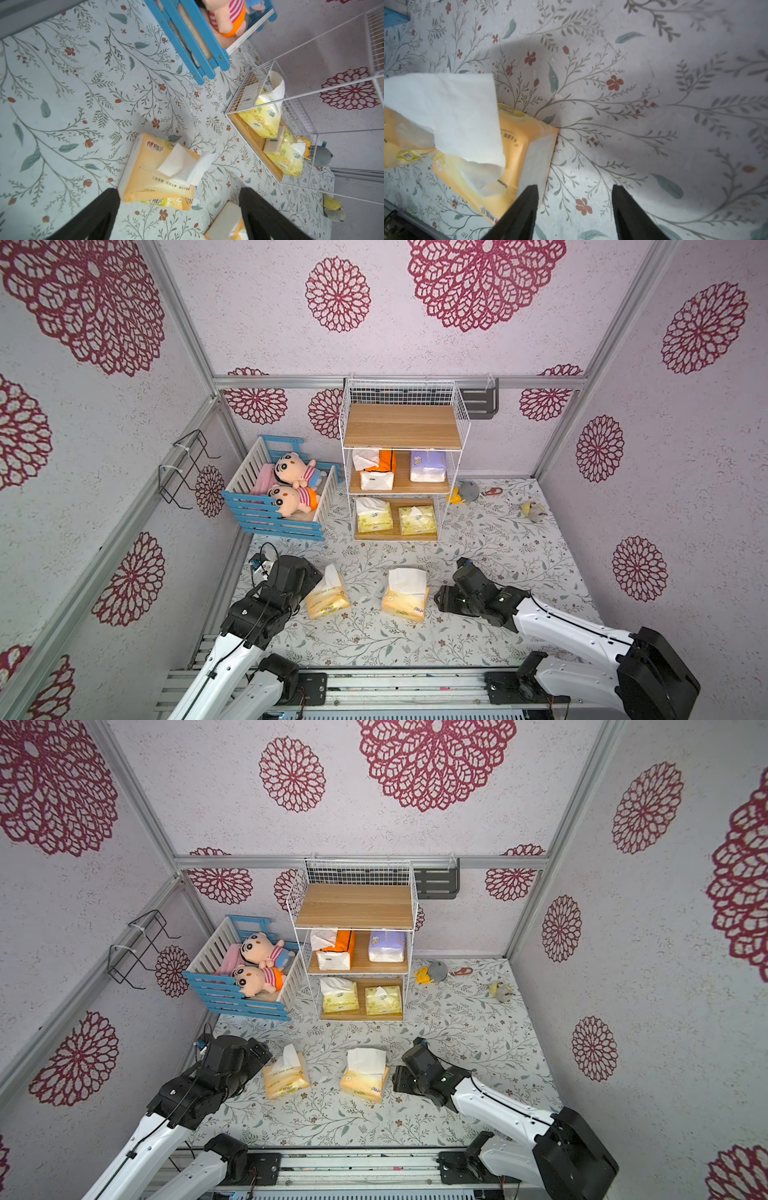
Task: Remove the tissue boxes from the shelf
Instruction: Place the box of tissues at the center of the board, then adjust the box of tissues at the center of the board.
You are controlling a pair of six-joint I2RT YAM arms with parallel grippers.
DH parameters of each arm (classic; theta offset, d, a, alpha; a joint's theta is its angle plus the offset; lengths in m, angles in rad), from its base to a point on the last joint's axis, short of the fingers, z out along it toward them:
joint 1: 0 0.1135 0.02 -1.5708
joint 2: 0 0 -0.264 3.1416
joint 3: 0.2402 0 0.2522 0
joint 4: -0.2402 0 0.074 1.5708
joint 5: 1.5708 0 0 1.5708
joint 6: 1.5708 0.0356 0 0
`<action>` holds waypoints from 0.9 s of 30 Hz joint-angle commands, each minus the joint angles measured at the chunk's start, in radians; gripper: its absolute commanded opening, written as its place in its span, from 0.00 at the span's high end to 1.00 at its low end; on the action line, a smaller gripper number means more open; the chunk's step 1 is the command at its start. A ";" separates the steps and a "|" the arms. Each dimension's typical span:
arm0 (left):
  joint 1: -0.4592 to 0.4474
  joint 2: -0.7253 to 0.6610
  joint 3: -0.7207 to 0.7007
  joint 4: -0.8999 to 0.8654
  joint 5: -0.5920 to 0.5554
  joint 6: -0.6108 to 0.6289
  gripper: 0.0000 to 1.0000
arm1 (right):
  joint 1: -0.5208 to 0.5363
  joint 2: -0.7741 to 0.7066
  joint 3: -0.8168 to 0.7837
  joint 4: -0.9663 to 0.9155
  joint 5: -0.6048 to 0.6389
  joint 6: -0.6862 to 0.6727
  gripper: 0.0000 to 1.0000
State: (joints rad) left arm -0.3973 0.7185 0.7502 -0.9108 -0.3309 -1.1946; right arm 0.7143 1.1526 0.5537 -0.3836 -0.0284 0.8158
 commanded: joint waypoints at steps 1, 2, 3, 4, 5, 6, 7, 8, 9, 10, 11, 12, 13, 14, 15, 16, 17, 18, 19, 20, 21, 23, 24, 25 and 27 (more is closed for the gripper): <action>-0.011 -0.001 -0.026 -0.041 0.020 -0.045 0.03 | -0.004 0.029 0.029 0.024 -0.065 0.034 0.37; -0.012 0.002 -0.030 -0.044 0.016 -0.045 0.03 | -0.004 0.048 0.035 0.037 -0.067 0.032 0.37; -0.011 0.006 -0.036 -0.044 0.016 -0.046 0.03 | -0.004 0.072 0.045 0.048 -0.071 0.029 0.37; -0.012 0.012 -0.038 -0.043 0.018 -0.048 0.03 | -0.004 0.093 0.057 0.053 -0.074 0.026 0.36; -0.013 0.019 -0.040 -0.044 0.025 -0.051 0.03 | -0.004 0.119 0.073 0.061 -0.074 0.021 0.36; -0.013 0.025 -0.048 -0.038 0.034 -0.059 0.03 | -0.004 0.145 0.084 0.071 -0.074 0.016 0.35; -0.013 0.027 -0.055 -0.033 0.043 -0.066 0.03 | -0.006 0.167 0.095 0.077 -0.070 0.012 0.35; -0.012 0.027 -0.066 -0.031 0.048 -0.076 0.03 | -0.009 0.192 0.105 0.082 -0.065 0.006 0.34; -0.013 0.025 -0.077 -0.027 0.051 -0.086 0.03 | -0.012 0.217 0.119 0.086 -0.060 0.000 0.34; -0.013 0.020 -0.089 -0.018 0.054 -0.092 0.03 | -0.017 0.234 0.131 0.087 -0.059 -0.009 0.34; -0.012 0.014 -0.101 -0.008 0.052 -0.098 0.03 | -0.022 0.252 0.145 0.084 -0.055 -0.018 0.33; -0.013 0.008 -0.112 0.006 0.051 -0.103 0.03 | -0.027 0.265 0.161 0.080 -0.047 -0.028 0.33; -0.013 0.004 -0.121 0.014 0.047 -0.106 0.03 | -0.032 0.272 0.174 0.079 -0.043 -0.038 0.32; -0.014 0.001 -0.130 0.027 0.044 -0.109 0.03 | -0.040 0.277 0.189 0.076 -0.037 -0.049 0.32; -0.013 0.001 -0.138 0.038 0.043 -0.109 0.03 | -0.049 0.279 0.203 0.076 -0.039 -0.063 0.31; -0.013 0.004 -0.142 0.047 0.040 -0.110 0.03 | -0.056 0.280 0.216 0.077 -0.038 -0.077 0.31; -0.014 0.008 -0.148 0.055 0.037 -0.111 0.03 | -0.066 0.282 0.228 0.077 -0.037 -0.092 0.30; -0.014 0.014 -0.153 0.067 0.036 -0.109 0.03 | -0.077 0.288 0.241 0.073 -0.036 -0.109 0.29; -0.014 0.022 -0.157 0.076 0.036 -0.109 0.03 | -0.087 0.290 0.253 0.067 -0.038 -0.121 0.29; -0.014 0.031 -0.160 0.091 0.038 -0.109 0.03 | -0.097 0.294 0.266 0.057 -0.035 -0.137 0.29; -0.014 0.041 -0.161 0.107 0.043 -0.099 0.03 | -0.100 0.290 0.282 0.048 -0.031 -0.152 0.29; -0.012 0.064 -0.160 0.122 0.038 -0.086 0.03 | -0.101 0.267 0.291 0.042 -0.027 -0.167 0.29; -0.011 0.078 -0.160 0.127 0.031 -0.085 0.03 | -0.099 0.246 0.289 0.040 -0.026 -0.166 0.29; -0.010 0.090 -0.158 0.132 0.028 -0.083 0.03 | -0.098 0.229 0.286 0.036 -0.023 -0.164 0.29; -0.008 0.120 -0.155 0.156 0.031 -0.079 0.03 | -0.092 0.190 0.277 0.009 0.007 -0.156 0.27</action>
State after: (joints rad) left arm -0.4011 0.8131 0.5915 -0.8097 -0.2871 -1.2892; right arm 0.6174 1.4155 0.8207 -0.3481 -0.0666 0.6895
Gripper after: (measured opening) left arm 0.972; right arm 0.724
